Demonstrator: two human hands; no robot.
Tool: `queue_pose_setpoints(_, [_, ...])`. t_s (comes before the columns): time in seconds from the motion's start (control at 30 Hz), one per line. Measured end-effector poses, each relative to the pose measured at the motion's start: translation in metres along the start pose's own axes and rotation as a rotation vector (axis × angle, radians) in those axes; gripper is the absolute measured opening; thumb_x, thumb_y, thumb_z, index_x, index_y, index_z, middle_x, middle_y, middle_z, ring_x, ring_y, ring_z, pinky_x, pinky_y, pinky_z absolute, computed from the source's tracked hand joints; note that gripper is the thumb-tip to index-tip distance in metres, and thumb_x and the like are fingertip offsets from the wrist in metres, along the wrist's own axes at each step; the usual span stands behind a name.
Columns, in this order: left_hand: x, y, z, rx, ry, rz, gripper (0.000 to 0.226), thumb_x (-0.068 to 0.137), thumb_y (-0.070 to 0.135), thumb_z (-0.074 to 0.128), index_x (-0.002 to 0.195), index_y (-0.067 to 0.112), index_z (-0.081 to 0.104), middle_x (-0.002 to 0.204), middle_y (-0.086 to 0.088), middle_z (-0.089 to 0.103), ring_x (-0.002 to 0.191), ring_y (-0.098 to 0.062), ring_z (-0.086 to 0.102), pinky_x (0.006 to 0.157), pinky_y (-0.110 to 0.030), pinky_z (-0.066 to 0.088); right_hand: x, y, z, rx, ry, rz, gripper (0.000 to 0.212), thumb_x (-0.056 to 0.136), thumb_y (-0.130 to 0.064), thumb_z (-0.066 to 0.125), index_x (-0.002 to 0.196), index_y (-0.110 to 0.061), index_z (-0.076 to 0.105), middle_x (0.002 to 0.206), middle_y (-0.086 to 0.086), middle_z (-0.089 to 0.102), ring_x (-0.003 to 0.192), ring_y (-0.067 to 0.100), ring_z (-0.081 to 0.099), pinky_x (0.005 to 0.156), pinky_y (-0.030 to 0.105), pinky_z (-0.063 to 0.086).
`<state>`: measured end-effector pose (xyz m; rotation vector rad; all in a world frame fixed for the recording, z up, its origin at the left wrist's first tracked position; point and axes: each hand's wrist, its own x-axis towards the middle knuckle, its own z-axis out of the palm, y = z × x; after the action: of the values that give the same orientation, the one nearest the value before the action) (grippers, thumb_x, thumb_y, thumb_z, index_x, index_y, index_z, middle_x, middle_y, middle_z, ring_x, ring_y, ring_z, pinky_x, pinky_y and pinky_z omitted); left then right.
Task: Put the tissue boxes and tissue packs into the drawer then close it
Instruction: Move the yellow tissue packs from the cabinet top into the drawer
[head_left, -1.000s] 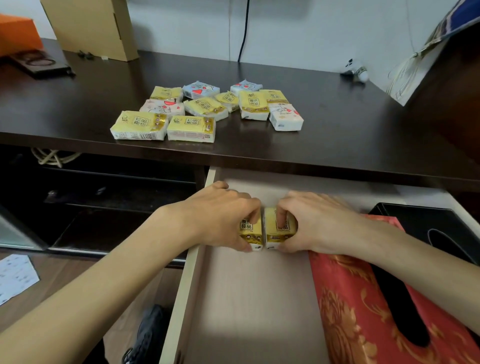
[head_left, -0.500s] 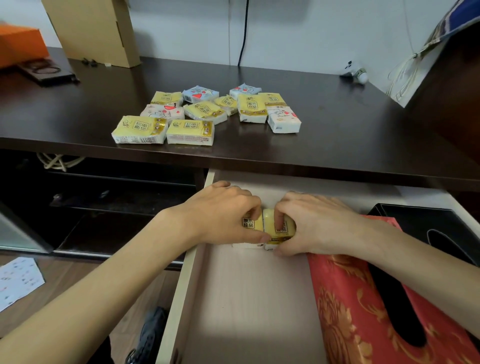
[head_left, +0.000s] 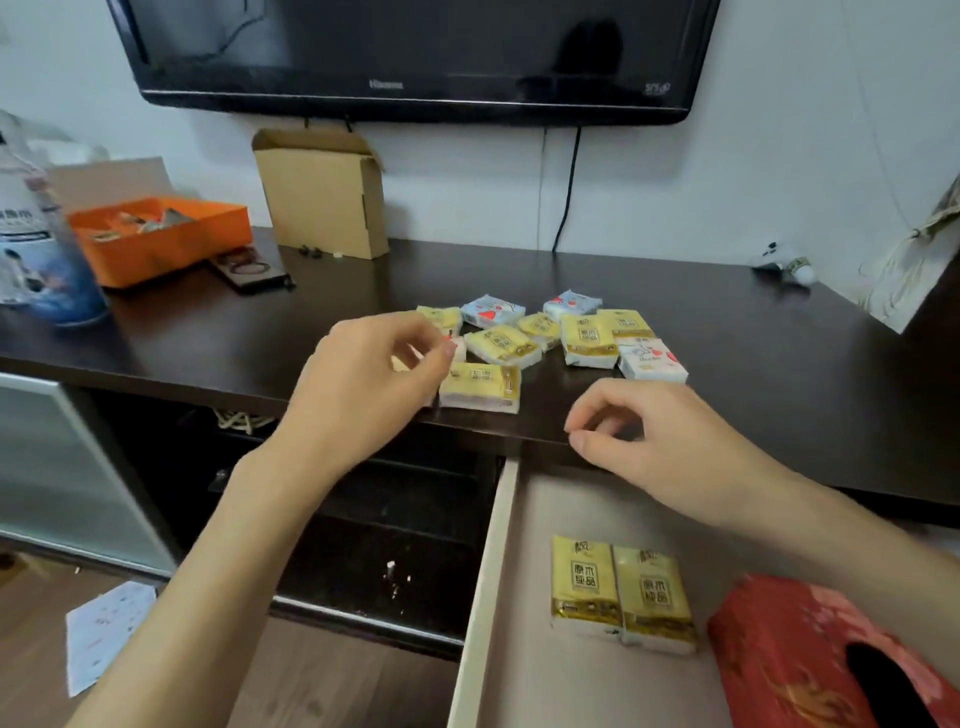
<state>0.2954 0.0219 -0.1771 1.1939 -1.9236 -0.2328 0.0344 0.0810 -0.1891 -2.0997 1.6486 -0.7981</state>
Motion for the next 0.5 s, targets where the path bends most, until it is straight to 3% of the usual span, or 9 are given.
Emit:
queue_pose_setpoints(0.1, [0.004,-0.022,-0.004,0.198,0.088,-0.099,0.012,0.089,0.041,0.059,0.089,0.033,0.068,0.094,0.014,0.063,0.092,-0.010,0.059,0.074,-0.040,0.053,0.031,-0.006,0.018,-0.037,0.006,-0.032,0.016,0.093,-0.033,0.072,0.107,-0.039,0.068,0.099,-0.023,0.065,0.086,-0.010,0.062,0.073,0.019,0.047])
queue_pose_setpoints(0.27, [-0.002,-0.047,0.011,0.320,-0.039,-0.242,0.035,0.084,0.058,0.057,0.108,0.033,0.066,0.118,0.010,0.055,0.108,-0.014,0.050,0.071,-0.035,0.041,0.065,-0.020,0.039,-0.143,0.064,-0.104,0.038,0.093,-0.033,0.071,0.129,-0.033,0.059,0.133,-0.015,0.055,0.126,0.006,0.047,0.102,0.037,0.047])
queue_pose_setpoints(0.37, [-0.006,-0.051,0.017,0.368,-0.039,-0.232,0.048,0.079,0.070,0.048,0.103,0.032,0.066,0.115,0.013,0.054,0.100,-0.010,0.051,0.062,-0.030,0.036,0.070,-0.020,0.045,-0.208,0.008,-0.120,0.037,0.094,-0.036,0.067,0.130,-0.032,0.058,0.135,-0.014,0.053,0.127,0.006,0.045,0.102,0.039,0.047])
queue_pose_setpoints(0.5, [-0.006,-0.049,0.019,0.385,-0.004,-0.209,0.055,0.074,0.082,0.047,0.087,0.031,0.064,0.106,0.016,0.054,0.088,-0.006,0.049,0.053,-0.022,0.030,0.058,-0.011,0.041,-0.316,0.023,-0.147,0.033,0.096,-0.039,0.063,0.128,-0.035,0.057,0.131,-0.018,0.052,0.122,0.005,0.044,0.090,0.034,0.049])
